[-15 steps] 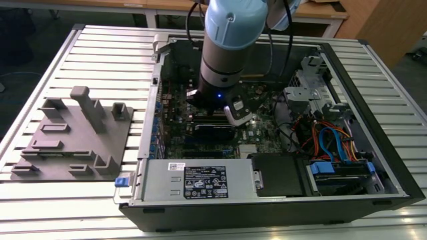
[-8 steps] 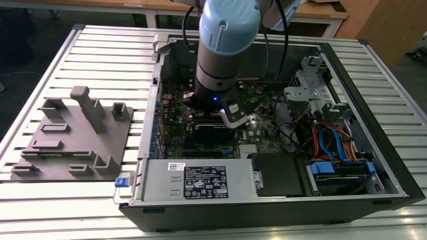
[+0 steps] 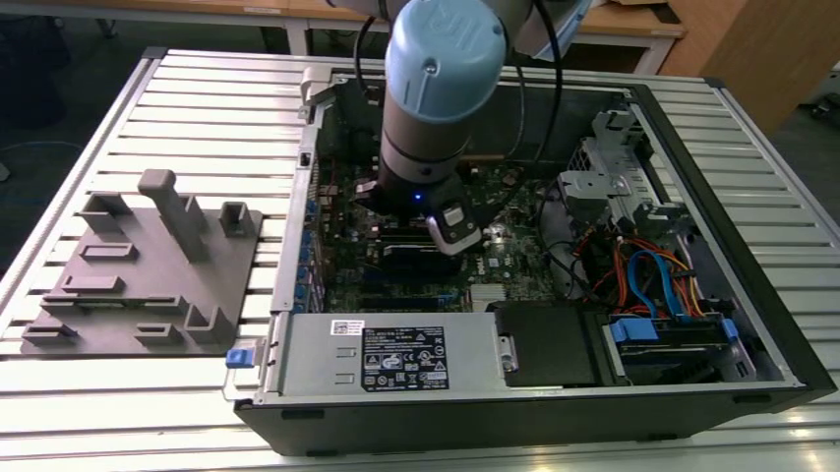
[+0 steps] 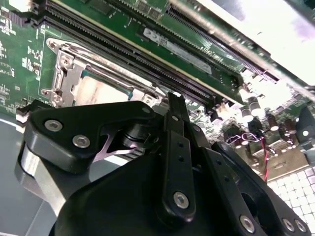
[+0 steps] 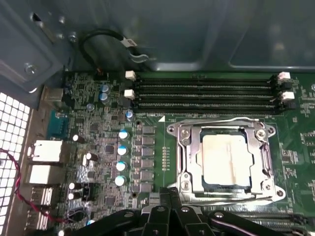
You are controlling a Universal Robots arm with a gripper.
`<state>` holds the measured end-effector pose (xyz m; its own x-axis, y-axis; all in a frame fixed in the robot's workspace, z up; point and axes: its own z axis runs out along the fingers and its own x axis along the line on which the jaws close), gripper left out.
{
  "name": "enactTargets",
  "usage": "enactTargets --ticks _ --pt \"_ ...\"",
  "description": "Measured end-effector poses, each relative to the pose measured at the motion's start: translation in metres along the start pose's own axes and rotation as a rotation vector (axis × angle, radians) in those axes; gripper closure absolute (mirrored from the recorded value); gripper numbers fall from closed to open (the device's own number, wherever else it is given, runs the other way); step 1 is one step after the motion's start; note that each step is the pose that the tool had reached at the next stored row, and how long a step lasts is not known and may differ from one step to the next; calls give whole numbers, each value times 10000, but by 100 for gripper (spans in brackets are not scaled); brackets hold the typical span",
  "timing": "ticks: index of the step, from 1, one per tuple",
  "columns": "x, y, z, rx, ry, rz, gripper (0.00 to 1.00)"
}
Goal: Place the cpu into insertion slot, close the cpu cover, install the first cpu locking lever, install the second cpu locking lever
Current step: 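Install the second cpu locking lever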
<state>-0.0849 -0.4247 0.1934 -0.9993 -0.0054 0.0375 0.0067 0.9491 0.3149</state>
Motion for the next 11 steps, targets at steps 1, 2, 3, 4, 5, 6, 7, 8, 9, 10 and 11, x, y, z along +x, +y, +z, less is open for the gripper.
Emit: enactTargets --ticks 1,2,3,4,5,6,7,8,9,10,11 --pt "0 -2 5 -47 0 -2 89" --pt "-1 -4 11 -90 1 -4 89" --pt "-1 -5 16 -125 1 -5 89" --pt "-1 -7 21 -145 1 -6 89" --pt "-1 -7 24 -156 1 -6 89" --pt "-2 -8 25 -163 2 -7 89" --pt "-1 -8 26 -165 2 -6 89" --pt "-1 -9 27 -169 1 -7 89" --pt "-1 -10 29 -170 1 -7 89" --pt "-1 -11 32 -173 2 -7 89" --pt "-1 -12 36 -174 2 -7 89"
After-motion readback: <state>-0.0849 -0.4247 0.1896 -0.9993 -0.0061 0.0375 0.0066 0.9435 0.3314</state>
